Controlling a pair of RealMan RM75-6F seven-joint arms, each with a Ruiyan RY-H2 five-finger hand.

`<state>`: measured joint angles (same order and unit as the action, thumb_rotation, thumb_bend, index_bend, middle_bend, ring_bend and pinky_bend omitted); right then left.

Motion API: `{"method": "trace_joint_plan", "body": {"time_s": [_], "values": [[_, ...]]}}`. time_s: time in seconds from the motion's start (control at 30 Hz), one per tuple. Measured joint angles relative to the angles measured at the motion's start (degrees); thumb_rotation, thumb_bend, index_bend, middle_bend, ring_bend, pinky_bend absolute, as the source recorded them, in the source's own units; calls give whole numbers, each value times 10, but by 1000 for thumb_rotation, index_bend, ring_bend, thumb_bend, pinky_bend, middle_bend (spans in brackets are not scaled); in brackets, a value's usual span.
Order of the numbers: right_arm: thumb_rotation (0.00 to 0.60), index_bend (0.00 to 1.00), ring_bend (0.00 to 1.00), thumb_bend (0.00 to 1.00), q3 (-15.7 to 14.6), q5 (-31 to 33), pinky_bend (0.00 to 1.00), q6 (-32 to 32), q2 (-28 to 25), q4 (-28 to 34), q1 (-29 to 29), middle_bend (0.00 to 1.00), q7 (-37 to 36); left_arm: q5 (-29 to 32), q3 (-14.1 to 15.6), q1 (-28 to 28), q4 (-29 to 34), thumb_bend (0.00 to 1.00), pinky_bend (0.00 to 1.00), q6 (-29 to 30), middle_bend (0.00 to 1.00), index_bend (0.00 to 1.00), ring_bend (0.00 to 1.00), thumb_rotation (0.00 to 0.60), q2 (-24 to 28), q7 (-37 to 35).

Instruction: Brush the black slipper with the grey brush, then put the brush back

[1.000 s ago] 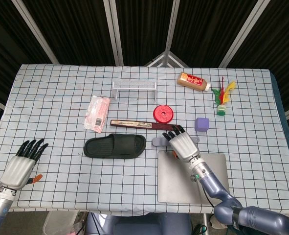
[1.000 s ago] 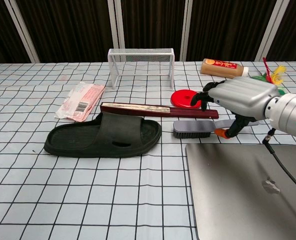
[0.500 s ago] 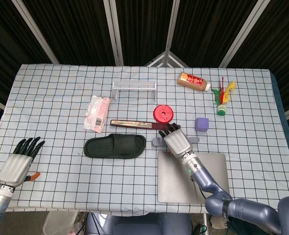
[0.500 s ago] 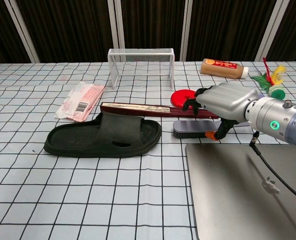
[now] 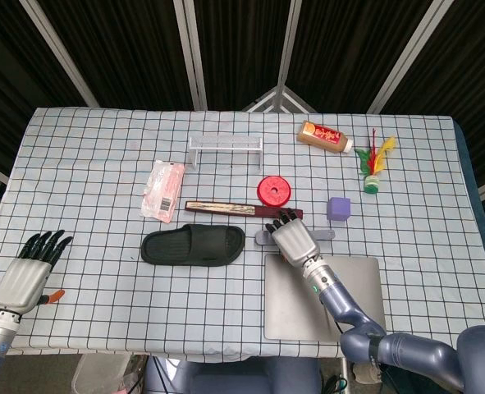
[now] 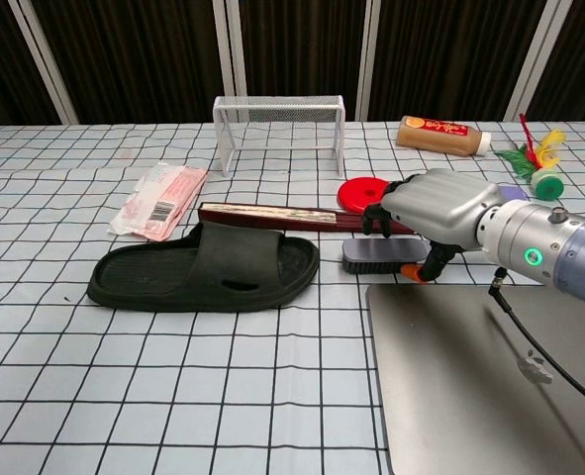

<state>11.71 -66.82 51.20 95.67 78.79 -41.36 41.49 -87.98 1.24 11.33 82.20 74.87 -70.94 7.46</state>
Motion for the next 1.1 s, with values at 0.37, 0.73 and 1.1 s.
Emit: {"method": "trace_joint_plan", "body": {"time_s": [0.37,0.73,1.1], "values": [[600,373,189,410,-13,-15,214,12,11,-28,-7,408,-17,2,1,3,-4,29,0,-5,0,0,0,600,0,-7],[600,473,258,409,-20,-28,313,27,15,-38,-8,483,-34,2,3,5,-5,28,0,-8,0,0,0,600,-2,-4],[600,548,335,409,-27,-36,426,32,21,-52,-11,543,-50,2,5,3,-6,29,0,-3,0,0,0,600,0,-5]]}}
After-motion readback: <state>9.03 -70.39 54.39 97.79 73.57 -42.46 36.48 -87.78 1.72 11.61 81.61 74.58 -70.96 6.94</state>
